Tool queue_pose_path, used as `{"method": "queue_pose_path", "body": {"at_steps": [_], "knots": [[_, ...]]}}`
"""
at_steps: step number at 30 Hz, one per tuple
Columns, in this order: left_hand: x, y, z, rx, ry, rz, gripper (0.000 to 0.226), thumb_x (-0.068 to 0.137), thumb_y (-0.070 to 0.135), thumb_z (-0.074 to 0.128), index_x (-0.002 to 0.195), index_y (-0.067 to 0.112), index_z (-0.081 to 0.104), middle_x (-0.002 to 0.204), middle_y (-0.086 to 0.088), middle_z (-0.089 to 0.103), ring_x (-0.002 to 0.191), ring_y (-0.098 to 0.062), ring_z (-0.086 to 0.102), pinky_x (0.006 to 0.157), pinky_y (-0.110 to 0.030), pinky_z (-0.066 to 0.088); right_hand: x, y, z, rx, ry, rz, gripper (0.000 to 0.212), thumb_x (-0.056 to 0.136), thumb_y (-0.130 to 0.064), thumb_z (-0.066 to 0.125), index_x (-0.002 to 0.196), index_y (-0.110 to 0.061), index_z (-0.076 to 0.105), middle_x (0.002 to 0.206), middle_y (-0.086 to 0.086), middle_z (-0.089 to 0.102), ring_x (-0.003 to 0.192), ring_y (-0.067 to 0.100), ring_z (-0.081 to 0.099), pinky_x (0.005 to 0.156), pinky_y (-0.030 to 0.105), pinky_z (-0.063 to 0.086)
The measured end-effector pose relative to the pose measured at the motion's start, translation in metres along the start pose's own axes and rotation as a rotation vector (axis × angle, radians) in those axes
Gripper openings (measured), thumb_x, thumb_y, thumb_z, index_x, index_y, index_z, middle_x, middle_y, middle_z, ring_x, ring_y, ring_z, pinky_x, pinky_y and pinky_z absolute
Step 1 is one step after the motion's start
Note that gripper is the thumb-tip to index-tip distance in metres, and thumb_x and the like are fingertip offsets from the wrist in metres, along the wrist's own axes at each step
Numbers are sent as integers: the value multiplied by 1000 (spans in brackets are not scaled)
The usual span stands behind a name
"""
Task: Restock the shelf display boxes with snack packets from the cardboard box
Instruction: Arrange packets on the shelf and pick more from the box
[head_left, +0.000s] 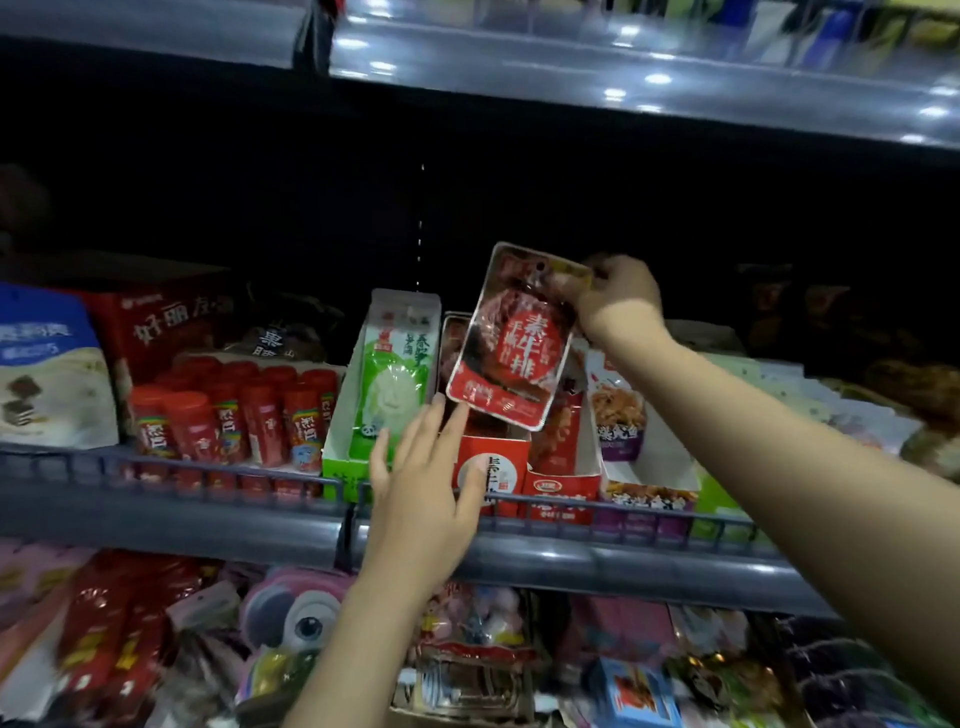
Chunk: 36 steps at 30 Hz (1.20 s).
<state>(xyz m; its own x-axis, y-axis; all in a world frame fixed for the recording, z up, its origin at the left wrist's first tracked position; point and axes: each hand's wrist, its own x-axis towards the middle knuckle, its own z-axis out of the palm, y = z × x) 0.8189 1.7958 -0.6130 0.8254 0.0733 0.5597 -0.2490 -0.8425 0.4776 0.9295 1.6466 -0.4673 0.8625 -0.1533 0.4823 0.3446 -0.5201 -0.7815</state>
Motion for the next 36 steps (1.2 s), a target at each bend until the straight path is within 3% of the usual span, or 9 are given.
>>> {"method": "queue_pose_path", "body": {"at_steps": [3,7,10,17,24,30,33,36], "knots": [[0,-7,6,108,7,39,65,88,56,10,148,33,20,157,8,10,142,-2,5,115,-36,-6,10,-4,17,-147,4,-64,32,92,-25,58,121,-13,58,106,7,65,77,16,56,64,28,45],[0,-11,13,165,23,72,59,89,53,18,145,36,26,155,5,15,143,-10,14,113,-40,2,13,3,44,-381,-81,-104,23,93,-27,55,111,-15,62,95,5,65,80,22,61,63,29,47],[0,-14,16,181,45,81,56,90,50,23,144,35,31,154,3,23,141,-10,17,112,-43,9,14,14,61,-412,-214,-135,26,91,-33,57,110,-16,62,100,5,67,87,24,64,75,35,54],[1,-18,20,284,82,130,55,87,42,33,140,29,40,148,-5,38,137,-15,24,106,-42,16,18,33,70,-401,-326,-134,40,89,-28,62,123,-8,58,119,11,63,108,23,59,83,24,42],[1,-18,21,301,99,125,54,87,41,33,140,29,40,147,-5,40,137,-15,24,105,-42,16,12,41,71,-382,-265,-221,40,87,-18,65,126,-10,59,127,8,60,115,20,55,90,19,37],[-1,-17,22,286,104,138,57,87,40,33,141,26,40,149,-7,36,138,-17,25,107,-42,13,1,42,61,-394,-169,-284,39,87,-19,64,125,-10,59,131,11,54,117,23,53,96,23,38],[-4,-14,21,277,107,127,58,87,41,31,142,25,37,151,-7,31,140,-18,24,111,-41,10,-9,39,47,-335,-120,-234,36,88,-19,63,124,-16,60,132,8,47,115,19,51,91,17,35],[-12,-4,18,178,110,139,56,89,40,29,142,26,38,152,-2,27,141,-14,18,113,-42,12,-35,37,22,-229,-123,-215,31,88,-21,63,118,-16,64,119,2,50,99,8,46,79,11,32]]}}
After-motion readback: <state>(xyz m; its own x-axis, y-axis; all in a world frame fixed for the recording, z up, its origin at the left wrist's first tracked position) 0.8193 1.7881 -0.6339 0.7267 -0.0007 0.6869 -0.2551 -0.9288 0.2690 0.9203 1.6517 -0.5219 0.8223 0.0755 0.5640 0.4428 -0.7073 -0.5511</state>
